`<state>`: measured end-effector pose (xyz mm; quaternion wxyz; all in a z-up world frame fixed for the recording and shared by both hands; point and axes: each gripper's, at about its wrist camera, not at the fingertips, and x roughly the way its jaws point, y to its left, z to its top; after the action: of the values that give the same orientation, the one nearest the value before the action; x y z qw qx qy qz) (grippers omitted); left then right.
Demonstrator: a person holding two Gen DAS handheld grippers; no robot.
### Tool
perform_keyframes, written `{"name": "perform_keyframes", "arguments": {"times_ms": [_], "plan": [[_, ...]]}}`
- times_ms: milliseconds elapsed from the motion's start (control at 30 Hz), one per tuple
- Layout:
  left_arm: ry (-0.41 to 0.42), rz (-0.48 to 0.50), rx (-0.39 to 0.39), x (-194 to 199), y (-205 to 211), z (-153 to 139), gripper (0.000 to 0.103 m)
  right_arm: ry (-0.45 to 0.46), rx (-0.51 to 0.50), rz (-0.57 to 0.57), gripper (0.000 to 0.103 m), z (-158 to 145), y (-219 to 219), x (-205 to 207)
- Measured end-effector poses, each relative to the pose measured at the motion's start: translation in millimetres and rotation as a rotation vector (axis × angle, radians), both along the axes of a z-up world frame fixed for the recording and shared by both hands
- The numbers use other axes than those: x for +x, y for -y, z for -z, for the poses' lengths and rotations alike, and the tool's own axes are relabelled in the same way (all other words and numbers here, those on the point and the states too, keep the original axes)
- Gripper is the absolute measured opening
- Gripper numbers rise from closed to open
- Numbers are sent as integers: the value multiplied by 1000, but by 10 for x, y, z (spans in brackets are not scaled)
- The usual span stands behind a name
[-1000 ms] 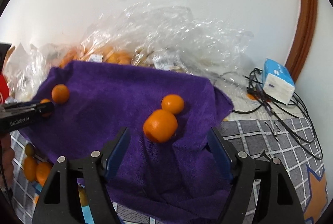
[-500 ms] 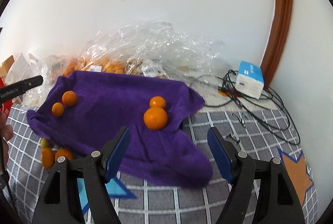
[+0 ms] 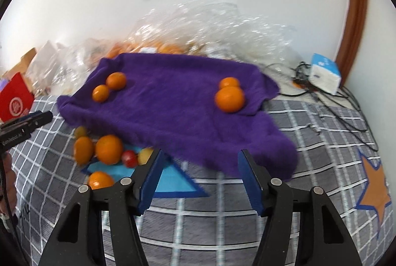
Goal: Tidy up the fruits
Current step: 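Withdraw both open tools to the fruit beside the towel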
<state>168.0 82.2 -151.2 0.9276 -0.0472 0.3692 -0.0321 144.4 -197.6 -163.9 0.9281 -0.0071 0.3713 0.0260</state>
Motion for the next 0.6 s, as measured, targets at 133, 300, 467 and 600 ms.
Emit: {"name": "perform_keyframes", "arguments": {"times_ms": [133,300,467,600], "plan": [[-4,-9,-13,-61,-75,139,47,-23,33,-46,58,95,-133,48],[-25,-7,-8,-66,-62,275,47,-68,22,-77,47,239,-299,181],[-31,0,17,-94,7,338,47,-108,28,-85,42,348,-347,301],[-73,4,6,-67,8,406,47,-123,20,-86,42,409,-385,373]]}}
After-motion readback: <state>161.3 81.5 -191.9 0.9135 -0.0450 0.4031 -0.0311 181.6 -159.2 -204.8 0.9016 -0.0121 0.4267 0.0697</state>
